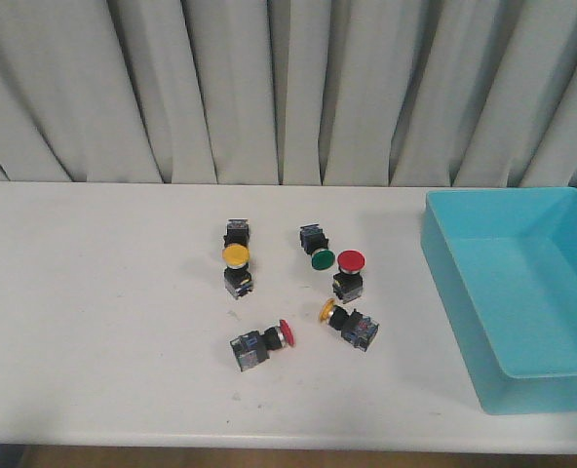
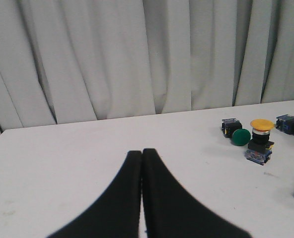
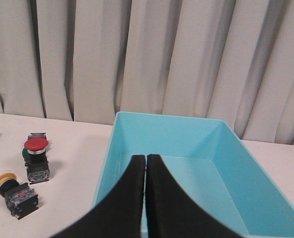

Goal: Pick red and yellow buttons and place in box

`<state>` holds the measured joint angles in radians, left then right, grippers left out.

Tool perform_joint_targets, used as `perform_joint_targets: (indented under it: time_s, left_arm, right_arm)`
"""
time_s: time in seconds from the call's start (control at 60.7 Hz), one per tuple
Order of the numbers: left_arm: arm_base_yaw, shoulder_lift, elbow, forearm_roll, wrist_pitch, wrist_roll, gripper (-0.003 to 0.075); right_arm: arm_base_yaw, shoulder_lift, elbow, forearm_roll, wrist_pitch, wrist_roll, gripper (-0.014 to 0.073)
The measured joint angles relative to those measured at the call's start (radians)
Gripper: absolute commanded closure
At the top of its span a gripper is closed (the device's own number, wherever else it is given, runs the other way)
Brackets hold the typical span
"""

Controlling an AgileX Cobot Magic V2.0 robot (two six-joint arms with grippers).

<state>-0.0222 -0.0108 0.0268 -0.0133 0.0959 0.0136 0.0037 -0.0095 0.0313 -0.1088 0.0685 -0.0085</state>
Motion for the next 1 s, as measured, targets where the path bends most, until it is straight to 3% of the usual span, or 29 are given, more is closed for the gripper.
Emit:
perform_joint_targets:
  time_s: [0.824,0.923,1.005]
  left_arm:
    - [0.0,0.0,0.0,0.0,-0.008,0.0,0.0727]
    - [0.0,0.0,0.003,0.0,-0.107,0.0,0.0727]
    - [0.0,0.001,-0.02,0.0,-0.257,0.0,0.0727]
  right_arm:
    - [0.0,0.0,0.0,-0.005,-0.016,-0.007,0.0596]
    - [0.0,0.0,-0.005,-0.008,-0.225,-0.026,0.0596]
    - [0.0,0.015,-0.069,0.042,-0.532,-0.043,0.0596]
